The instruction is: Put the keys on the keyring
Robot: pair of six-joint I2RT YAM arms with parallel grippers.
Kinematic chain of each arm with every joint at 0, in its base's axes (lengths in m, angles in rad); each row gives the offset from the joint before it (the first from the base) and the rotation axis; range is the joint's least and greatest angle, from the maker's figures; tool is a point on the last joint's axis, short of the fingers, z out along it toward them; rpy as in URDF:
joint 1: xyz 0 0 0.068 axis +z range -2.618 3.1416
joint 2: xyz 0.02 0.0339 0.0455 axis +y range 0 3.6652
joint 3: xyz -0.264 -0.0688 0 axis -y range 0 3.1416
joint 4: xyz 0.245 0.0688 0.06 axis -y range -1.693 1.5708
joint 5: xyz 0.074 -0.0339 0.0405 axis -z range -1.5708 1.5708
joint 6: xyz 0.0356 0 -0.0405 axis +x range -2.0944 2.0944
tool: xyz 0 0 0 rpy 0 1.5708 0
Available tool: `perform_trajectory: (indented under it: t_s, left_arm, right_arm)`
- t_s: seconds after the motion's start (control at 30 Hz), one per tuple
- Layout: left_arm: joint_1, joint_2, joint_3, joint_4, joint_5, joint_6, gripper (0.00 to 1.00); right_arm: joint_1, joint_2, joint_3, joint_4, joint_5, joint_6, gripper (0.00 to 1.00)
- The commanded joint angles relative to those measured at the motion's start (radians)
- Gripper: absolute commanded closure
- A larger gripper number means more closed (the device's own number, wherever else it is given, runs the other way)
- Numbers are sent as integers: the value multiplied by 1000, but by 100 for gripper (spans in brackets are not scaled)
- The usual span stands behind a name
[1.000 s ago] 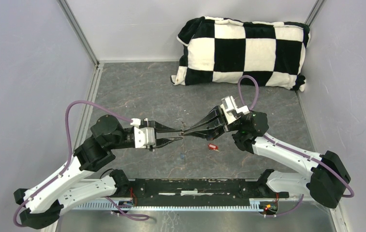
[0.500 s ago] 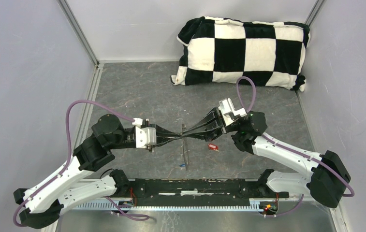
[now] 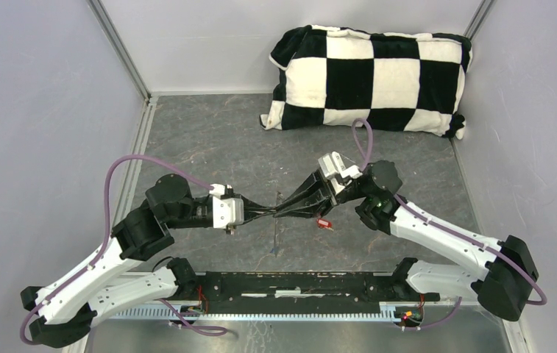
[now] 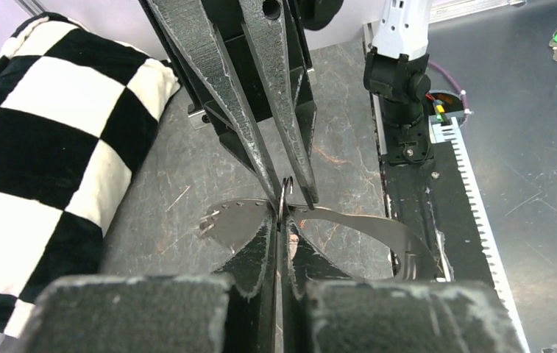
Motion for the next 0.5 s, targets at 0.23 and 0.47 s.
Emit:
perform_trajectory:
  t_s: [0.23, 0.47]
  left_arm:
    - [3, 3, 25, -53, -40, 167, 98]
    - [4, 34, 31, -74, -115, 156, 98]
  right_arm:
    - [11, -12, 243, -656, -41, -311, 62]
    - [11, -21, 391, -1050, 67, -565, 48]
